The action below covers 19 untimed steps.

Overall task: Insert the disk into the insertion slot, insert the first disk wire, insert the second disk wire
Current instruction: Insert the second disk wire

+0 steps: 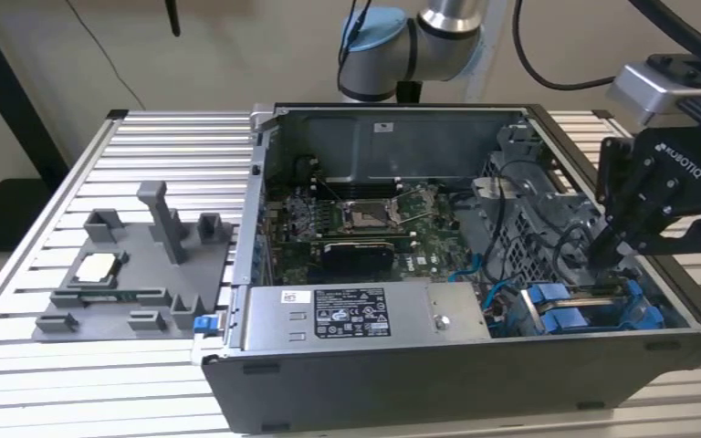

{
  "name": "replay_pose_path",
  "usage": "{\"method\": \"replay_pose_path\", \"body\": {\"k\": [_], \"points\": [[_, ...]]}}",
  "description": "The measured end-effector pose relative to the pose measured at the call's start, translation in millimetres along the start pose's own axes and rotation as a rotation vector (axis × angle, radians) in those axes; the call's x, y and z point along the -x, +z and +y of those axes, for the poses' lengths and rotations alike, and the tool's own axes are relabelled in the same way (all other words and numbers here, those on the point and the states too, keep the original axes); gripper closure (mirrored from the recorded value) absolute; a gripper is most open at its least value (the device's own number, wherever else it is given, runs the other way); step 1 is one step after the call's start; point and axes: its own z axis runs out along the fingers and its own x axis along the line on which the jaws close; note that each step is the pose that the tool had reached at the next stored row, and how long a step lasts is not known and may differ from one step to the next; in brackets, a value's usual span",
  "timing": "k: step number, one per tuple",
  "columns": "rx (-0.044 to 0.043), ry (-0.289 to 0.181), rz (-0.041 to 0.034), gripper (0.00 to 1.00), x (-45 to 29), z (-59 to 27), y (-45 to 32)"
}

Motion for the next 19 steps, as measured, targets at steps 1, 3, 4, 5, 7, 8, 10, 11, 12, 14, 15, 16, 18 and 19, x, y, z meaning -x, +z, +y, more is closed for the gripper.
{"method": "replay_pose_path", "body": {"k": [1, 3, 4, 5, 7, 8, 10, 11, 12, 14, 15, 16, 18, 19], "points": [[-0.0001, 0.000, 0.0004, 0.84, 0.0, 0.0, 1.2], [-0.0006, 0.000, 0.0005, 0.84, 0.0, 0.5, 3.9], [-0.0012, 0.000, 0.0005, 0.84, 0.0, 0.5, 5.3], [-0.0020, 0.000, 0.0006, 0.84, 0.0, 0.7, 6.9], [-0.0036, 0.000, 0.0006, 0.84, 0.0, 0.9, 9.5], [-0.0042, 0.000, 0.0007, 0.84, -0.1, 1.0, 10.5], [-0.0052, 0.000, 0.0009, 0.84, -0.1, 1.2, 12.4], [-0.0055, 0.000, 0.0009, 0.84, -0.1, 1.2, 13.1], [-0.0056, 0.000, 0.0009, 0.84, -0.1, 1.2, 13.2], [-0.0056, 0.000, 0.0010, 0.84, -0.1, 1.3, 13.3], [-0.0056, 0.000, 0.0009, 0.84, -0.1, 1.3, 13.3], [-0.0056, 0.000, 0.0008, 0.84, -0.1, 1.2, 13.4], [-0.0061, 0.000, 0.0005, 0.84, -0.1, 1.2, 14.1], [-0.0074, 0.000, 0.0004, 0.84, -0.1, 1.3, 14.8]]}}
